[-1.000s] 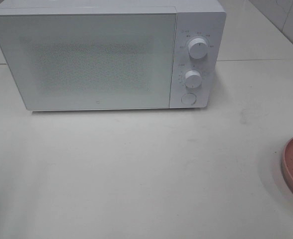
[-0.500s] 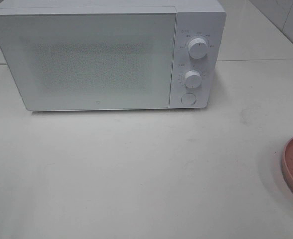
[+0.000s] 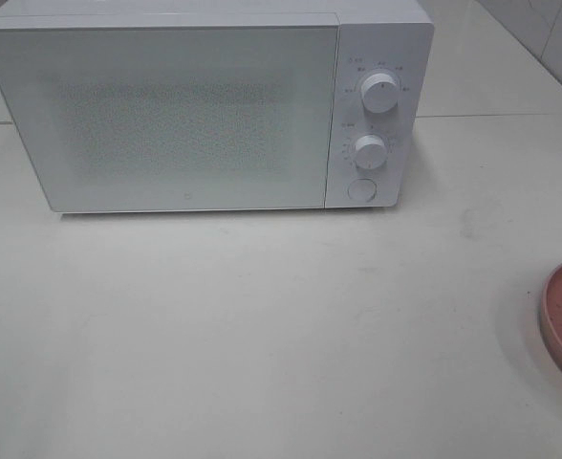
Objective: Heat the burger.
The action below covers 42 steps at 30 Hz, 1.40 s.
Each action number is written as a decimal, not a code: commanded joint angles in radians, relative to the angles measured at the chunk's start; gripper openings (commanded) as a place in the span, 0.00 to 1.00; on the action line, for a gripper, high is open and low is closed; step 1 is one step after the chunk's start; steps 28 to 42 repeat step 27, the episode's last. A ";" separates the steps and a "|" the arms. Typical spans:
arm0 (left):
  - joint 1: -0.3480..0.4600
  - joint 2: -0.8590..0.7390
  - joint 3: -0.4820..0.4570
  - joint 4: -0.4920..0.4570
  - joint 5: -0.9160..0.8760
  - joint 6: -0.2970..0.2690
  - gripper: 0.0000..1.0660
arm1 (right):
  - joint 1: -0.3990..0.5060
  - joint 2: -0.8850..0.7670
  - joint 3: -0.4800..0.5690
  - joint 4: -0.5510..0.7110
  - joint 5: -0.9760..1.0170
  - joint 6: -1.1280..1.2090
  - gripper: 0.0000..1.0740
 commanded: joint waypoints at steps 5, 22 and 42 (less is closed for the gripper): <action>0.002 -0.027 0.003 -0.009 -0.013 -0.006 0.92 | -0.004 -0.022 0.002 0.006 -0.012 -0.008 0.70; 0.002 -0.021 0.003 -0.009 -0.013 -0.006 0.92 | -0.004 -0.022 0.002 0.006 -0.012 -0.008 0.70; 0.002 -0.021 0.003 -0.009 -0.013 -0.006 0.92 | -0.004 -0.022 0.002 0.006 -0.012 -0.008 0.70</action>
